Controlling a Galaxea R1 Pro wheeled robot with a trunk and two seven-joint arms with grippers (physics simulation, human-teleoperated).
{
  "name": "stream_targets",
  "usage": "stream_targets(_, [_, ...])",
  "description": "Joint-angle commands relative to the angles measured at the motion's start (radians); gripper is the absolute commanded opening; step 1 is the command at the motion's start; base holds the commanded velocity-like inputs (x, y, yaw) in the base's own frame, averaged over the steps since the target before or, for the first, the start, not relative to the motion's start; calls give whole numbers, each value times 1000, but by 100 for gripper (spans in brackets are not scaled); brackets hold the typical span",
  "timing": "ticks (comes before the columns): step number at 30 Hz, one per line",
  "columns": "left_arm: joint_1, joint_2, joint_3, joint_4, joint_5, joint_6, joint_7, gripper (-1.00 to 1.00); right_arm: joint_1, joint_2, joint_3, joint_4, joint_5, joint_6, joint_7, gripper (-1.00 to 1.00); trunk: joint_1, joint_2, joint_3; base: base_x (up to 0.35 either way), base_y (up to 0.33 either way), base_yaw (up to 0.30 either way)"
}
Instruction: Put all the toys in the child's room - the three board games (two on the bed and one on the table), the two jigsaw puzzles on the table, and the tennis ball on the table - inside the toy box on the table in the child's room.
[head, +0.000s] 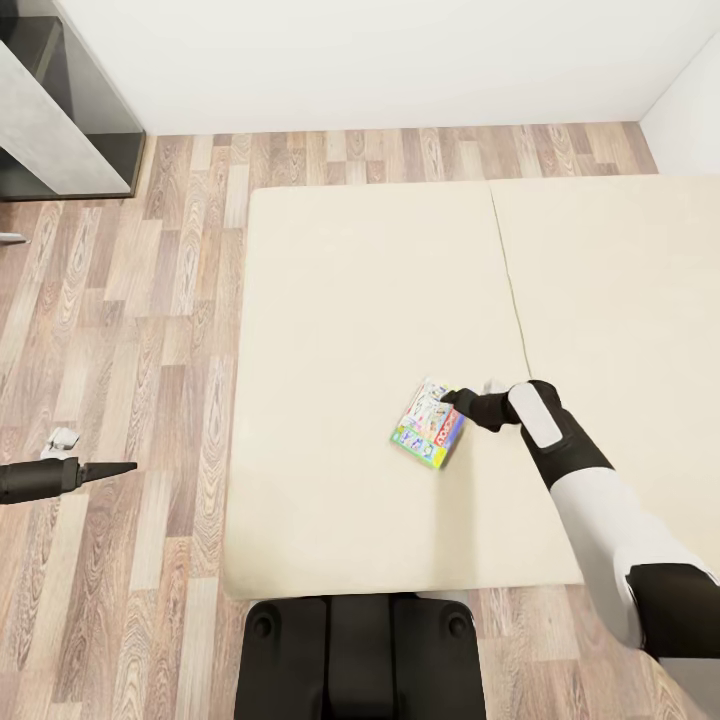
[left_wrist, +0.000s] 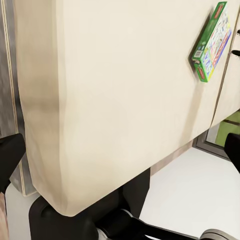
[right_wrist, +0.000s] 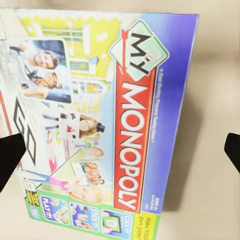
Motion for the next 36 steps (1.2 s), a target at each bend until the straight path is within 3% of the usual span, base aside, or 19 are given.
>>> stream_targets(1, [-1, -1, 4, -1, -10, 11, -8, 100, -4, -1, 5, -1, -10, 2, -11, 100, 1, -2, -1, 0, 0, 0])
stream_targets(14, [-1, -9, 4, -1, -12, 11, -8, 100, -31, 1, 5, 9, -12, 3, -13, 100, 1, -2, -1, 0, 0, 0])
stream_targets(28, [-1, -11, 4, -1, -14, 12, -8, 100, -49, 1, 5, 125, -7, -18, -11, 100, 1, -2, -1, 0, 0, 0])
stream_targets(36, [-1, -11, 4, -1, -15, 12, -8, 100, -57, 7, 11, 133, -3, -49, -5, 100, 1, -2, -1, 0, 0, 0])
